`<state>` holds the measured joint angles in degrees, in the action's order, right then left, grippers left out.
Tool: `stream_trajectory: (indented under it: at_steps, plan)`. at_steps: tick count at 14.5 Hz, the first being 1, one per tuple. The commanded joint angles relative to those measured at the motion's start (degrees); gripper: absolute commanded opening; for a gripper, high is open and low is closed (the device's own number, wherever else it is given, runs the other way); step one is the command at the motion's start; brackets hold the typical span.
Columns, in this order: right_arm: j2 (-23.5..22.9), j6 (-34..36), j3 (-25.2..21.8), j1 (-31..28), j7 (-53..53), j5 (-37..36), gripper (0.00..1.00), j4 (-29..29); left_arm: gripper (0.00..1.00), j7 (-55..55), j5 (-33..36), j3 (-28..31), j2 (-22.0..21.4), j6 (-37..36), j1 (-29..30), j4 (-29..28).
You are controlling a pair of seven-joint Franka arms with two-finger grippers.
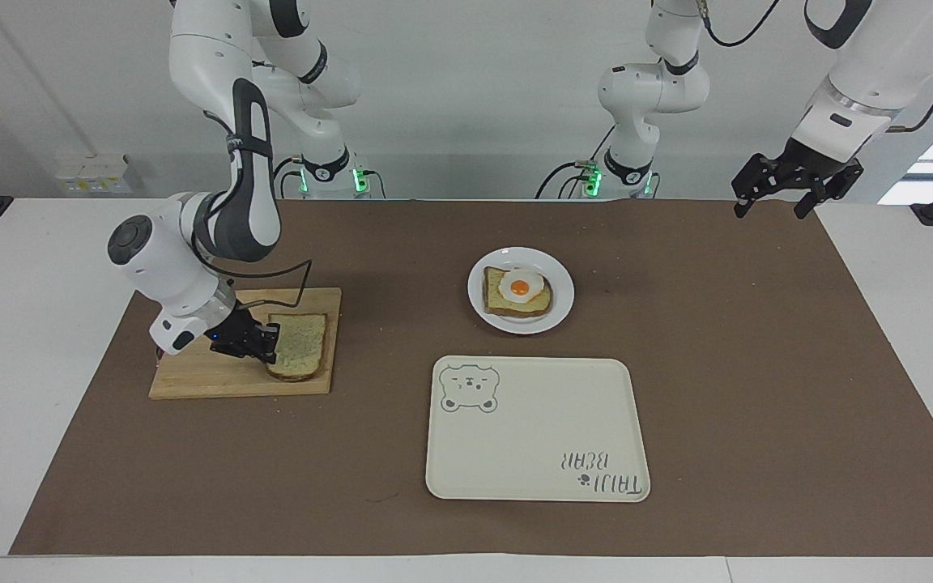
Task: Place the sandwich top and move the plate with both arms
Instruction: 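Reach the right gripper to the bread slice on the wooden board, then grasp the bread slice edge with the right gripper and lift it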
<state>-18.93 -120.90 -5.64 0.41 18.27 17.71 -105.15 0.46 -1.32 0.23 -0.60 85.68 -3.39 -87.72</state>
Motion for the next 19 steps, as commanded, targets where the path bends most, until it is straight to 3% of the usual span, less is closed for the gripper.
stream_trajectory:
  at_steps: [1, 6, 12, 19]
  plan:
    - [1.4, 5.4, 0.5, -0.2, -2.5, 1.8, 0.0, 3.0, 1.0, 0.5, -0.5, 0.0, 0.2, -1.1, 0.2, 0.9]
    - [2.8, 15.0, 2.5, -0.2, -8.8, 4.3, 0.0, 6.8, 1.0, 0.5, -0.5, 0.0, 0.2, -1.1, 0.2, 1.0]
    - [3.6, 18.6, 7.1, 0.7, -18.3, 11.5, 0.0, 6.5, 1.0, 0.5, -0.5, 0.0, 0.2, -1.2, 0.2, 0.9]
    - [4.0, 16.8, 7.8, 10.7, -33.4, 24.2, 0.0, 6.0, 1.0, 0.5, -0.5, 0.0, 0.2, -1.1, 0.2, 0.9]
